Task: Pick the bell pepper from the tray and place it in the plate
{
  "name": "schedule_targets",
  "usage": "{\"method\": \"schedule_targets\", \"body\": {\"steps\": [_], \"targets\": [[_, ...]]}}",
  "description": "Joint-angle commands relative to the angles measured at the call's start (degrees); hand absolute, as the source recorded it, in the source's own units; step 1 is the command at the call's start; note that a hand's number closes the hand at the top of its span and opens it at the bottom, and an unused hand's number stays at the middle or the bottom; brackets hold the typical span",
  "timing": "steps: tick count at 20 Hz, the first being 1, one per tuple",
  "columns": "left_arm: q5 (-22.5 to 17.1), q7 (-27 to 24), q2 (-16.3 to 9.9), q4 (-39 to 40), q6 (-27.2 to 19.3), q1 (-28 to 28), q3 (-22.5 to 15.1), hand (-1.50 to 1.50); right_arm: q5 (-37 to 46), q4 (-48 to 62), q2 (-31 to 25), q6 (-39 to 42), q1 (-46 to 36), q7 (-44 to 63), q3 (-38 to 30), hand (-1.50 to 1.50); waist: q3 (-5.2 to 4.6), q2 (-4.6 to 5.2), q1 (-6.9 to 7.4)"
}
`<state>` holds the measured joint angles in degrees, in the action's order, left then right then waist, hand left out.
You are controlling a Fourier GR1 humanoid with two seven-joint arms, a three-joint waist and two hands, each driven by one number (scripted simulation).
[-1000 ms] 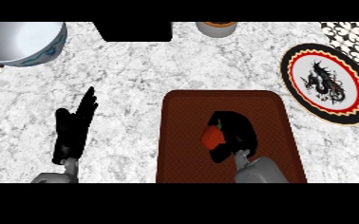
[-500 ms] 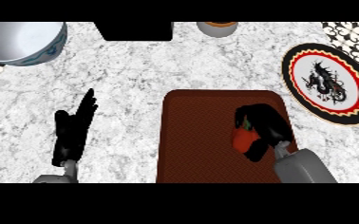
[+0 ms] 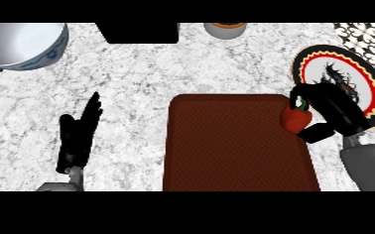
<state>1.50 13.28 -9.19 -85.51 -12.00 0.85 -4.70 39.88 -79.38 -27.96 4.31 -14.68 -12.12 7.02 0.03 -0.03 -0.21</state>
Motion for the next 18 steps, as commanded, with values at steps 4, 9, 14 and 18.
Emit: {"method": "schedule_targets", "body": {"steps": [4, 9, 14, 18], "targets": [[1.45, 0.33, 1.35, -0.66, -1.17, -0.75, -1.1, 0.0, -5.78, -3.39, -1.57, -6.53, -2.56, -0.53, -13.04, 1.5, -0.02, -0.09, 0.03], [-0.78, 1.27, -1.16, -1.99, 2.39, -0.68, 1.6, 0.0, -6.47, -1.96, -2.07, -4.89, -3.87, 3.85, -17.34, 1.5, -0.03, 0.02, 0.45], [1.28, -3.95, 1.56, 4.44, 1.04, 1.91, 1.2, 0.0, -6.71, 13.88, -3.97, -6.3, -9.44, -2.37, -20.89, 1.5, -0.01, 0.24, 0.7], [3.69, 0.71, 2.39, -0.42, -0.26, -0.05, -0.85, 0.0, -3.94, 20.53, -4.5, -7.99, -13.83, -1.64, -20.97, 1.5, -0.01, 0.15, 0.81]]}}
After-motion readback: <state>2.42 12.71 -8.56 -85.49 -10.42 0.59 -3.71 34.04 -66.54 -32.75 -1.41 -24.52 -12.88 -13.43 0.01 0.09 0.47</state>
